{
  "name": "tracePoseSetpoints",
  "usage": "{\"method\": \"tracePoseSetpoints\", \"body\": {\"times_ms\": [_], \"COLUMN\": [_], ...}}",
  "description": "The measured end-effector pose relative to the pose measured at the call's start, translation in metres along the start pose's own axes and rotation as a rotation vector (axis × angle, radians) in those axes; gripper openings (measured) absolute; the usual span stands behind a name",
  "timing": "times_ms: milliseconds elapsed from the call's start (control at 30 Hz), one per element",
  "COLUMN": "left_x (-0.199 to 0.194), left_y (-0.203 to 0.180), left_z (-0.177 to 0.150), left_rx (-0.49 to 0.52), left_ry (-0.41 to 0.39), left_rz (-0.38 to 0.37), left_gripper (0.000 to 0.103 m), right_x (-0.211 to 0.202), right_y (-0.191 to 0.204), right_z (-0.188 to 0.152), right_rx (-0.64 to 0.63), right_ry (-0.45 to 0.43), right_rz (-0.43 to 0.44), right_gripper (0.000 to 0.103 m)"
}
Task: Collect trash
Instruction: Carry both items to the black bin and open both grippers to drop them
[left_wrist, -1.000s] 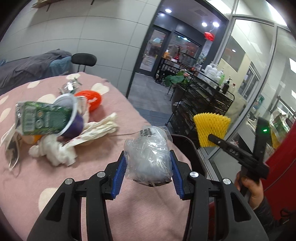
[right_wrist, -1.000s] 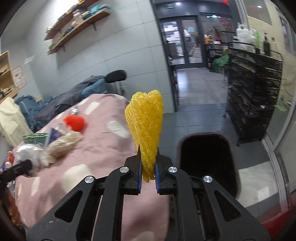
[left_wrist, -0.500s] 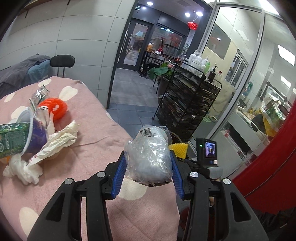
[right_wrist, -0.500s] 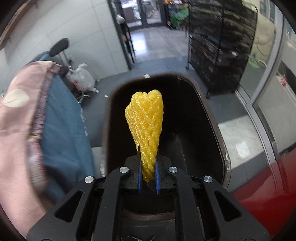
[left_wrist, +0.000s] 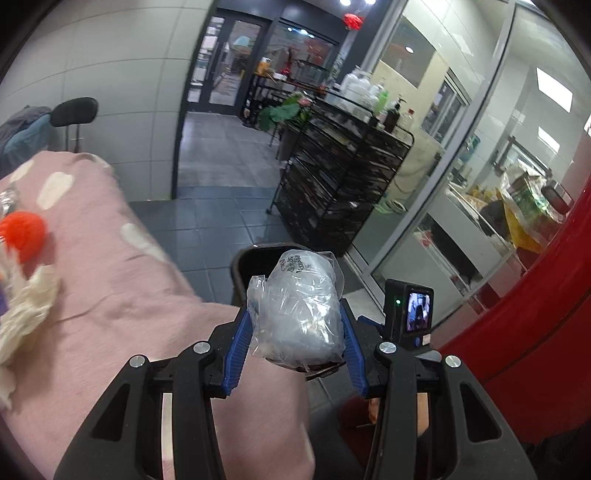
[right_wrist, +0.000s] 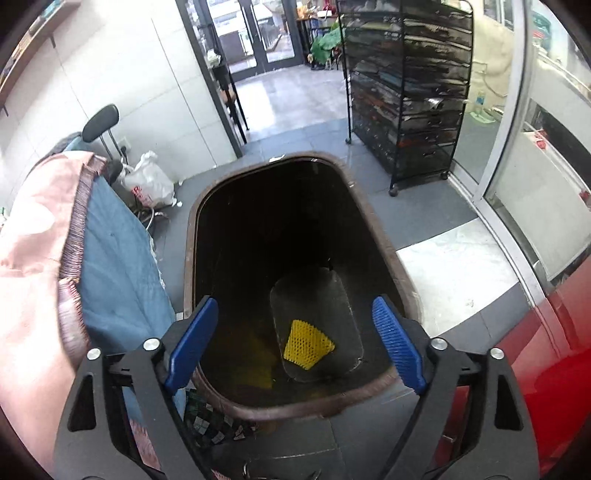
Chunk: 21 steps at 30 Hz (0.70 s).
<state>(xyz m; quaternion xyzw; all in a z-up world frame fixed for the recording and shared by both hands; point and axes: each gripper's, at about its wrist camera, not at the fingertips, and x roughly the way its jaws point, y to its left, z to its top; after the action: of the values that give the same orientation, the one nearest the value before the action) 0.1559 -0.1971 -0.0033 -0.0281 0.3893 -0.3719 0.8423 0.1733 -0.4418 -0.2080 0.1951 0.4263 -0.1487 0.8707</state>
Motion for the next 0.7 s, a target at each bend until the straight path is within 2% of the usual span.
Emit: {"method": "tracePoseSetpoints", "body": {"times_ms": [167, 300, 533, 700], "left_x": [0.054, 0.090, 0.148, 0.171], "left_y": [-0.023, -0.032, -0.044, -0.048], "left_z": [0.011, 0.015, 0.010, 0.004], "left_rx": [0.037, 0.030, 0.036, 0.049], "left_ry": [0.102, 0.180, 0.301, 0.353], "left_rz": [-0.030, -0.052, -0.024, 0.011], "left_gripper": [0.045, 0.045, 0.045, 0.048], "right_x": [-0.027, -0.042, -0.052, -0.055], "right_y": [-0.014, -0.028, -0.043, -0.050], "right_z": [-0.010, -0.018, -0.026, -0.029], "right_rx": [0.019, 0.044, 0.085, 0.097], "right_ry": [-0.040, -0.057, -0.065, -0.068], "right_rz": [-0.013, -0.029, -0.040, -0.055], "right_gripper": [0.089, 0.089, 0.090, 0.090]}}
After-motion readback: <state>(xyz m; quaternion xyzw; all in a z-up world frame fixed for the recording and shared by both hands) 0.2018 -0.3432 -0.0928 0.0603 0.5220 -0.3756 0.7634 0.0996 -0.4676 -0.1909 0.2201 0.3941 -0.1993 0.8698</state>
